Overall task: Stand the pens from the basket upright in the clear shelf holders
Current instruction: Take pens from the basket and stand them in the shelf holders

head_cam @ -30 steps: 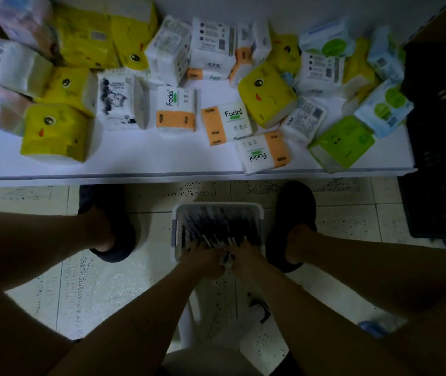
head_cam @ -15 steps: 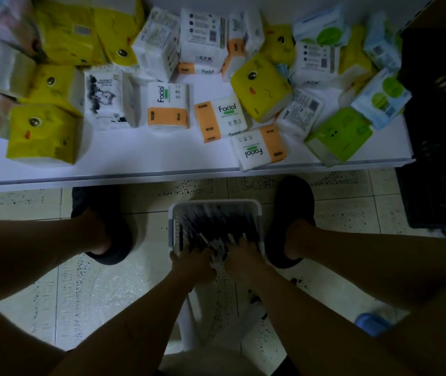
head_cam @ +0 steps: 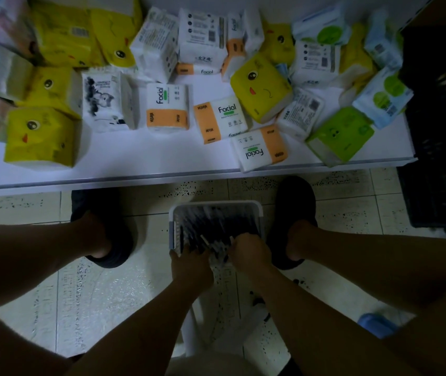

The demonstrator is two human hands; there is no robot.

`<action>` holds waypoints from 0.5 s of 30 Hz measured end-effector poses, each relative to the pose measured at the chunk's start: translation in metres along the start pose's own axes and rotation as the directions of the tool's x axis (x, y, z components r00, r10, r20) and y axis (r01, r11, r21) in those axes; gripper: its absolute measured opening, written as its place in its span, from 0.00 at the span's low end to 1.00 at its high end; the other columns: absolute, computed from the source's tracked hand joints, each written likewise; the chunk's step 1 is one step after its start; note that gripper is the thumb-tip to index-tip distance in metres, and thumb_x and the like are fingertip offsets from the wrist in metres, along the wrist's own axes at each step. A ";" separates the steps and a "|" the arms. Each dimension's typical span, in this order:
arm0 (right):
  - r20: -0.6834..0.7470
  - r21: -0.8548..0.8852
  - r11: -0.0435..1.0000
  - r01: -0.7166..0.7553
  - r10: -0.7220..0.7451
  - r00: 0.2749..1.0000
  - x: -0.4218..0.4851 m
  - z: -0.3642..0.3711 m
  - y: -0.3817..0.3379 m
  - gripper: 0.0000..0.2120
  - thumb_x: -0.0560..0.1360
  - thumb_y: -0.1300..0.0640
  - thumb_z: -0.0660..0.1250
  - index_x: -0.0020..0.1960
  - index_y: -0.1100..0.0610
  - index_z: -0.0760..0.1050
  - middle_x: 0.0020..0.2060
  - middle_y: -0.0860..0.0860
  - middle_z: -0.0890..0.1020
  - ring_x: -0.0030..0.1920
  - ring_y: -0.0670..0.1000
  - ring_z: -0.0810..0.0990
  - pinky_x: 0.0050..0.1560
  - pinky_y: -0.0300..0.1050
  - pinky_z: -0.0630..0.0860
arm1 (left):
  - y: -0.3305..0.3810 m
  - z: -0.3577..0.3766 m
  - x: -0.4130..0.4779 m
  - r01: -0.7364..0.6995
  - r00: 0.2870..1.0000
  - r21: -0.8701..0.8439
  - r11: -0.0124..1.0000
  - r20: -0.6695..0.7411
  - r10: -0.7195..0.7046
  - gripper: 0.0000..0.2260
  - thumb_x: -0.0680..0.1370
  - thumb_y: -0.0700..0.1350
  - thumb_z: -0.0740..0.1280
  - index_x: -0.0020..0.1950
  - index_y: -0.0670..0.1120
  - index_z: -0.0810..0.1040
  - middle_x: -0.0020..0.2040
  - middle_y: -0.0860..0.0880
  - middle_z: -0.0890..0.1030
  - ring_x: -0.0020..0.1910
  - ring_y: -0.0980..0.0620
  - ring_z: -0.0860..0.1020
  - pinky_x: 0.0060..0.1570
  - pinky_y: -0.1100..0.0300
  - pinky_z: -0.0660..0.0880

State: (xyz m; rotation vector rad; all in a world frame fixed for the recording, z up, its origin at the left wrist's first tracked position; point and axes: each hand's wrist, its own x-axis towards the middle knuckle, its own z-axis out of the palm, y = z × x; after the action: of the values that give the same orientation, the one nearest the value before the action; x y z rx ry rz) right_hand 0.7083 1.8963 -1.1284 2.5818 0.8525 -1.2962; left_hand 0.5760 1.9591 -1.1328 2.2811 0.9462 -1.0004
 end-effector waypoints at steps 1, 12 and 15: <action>-0.019 0.032 0.999 -0.010 0.011 1.000 0.000 -0.002 -0.001 0.15 0.82 0.54 0.60 0.46 0.62 0.81 0.42 0.58 0.83 0.41 0.54 0.80 0.36 0.41 0.70 | -0.001 0.001 0.000 -0.004 1.000 0.023 1.000 -0.016 0.004 0.29 0.78 0.50 0.61 0.77 0.58 0.55 0.78 0.48 0.57 0.78 0.44 0.50 0.73 0.37 0.49; 0.218 0.381 0.914 -0.139 0.057 0.974 -0.004 -0.011 -0.003 0.08 0.79 0.60 0.62 0.49 0.65 0.77 0.49 0.61 0.81 0.44 0.57 0.80 0.36 0.45 0.76 | -0.015 -0.025 0.005 0.249 0.949 -0.557 0.792 -0.025 -0.315 0.08 0.77 0.41 0.65 0.53 0.39 0.79 0.51 0.42 0.82 0.47 0.47 0.80 0.41 0.61 0.75; 0.305 0.358 0.917 -0.179 0.066 0.950 -0.009 -0.013 -0.003 0.11 0.80 0.61 0.60 0.53 0.66 0.77 0.50 0.62 0.83 0.33 0.52 0.77 0.32 0.43 0.74 | -0.021 -0.040 -0.001 0.288 0.935 -0.717 0.635 0.067 -0.348 0.09 0.75 0.40 0.68 0.54 0.41 0.76 0.51 0.41 0.80 0.48 0.44 0.81 0.47 0.55 0.80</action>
State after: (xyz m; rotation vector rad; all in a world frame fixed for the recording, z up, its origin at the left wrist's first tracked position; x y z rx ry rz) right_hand 0.7116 1.8992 -1.1134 2.5599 0.4067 -1.8977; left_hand 0.5770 1.9981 -1.1100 1.5089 1.4998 -0.5038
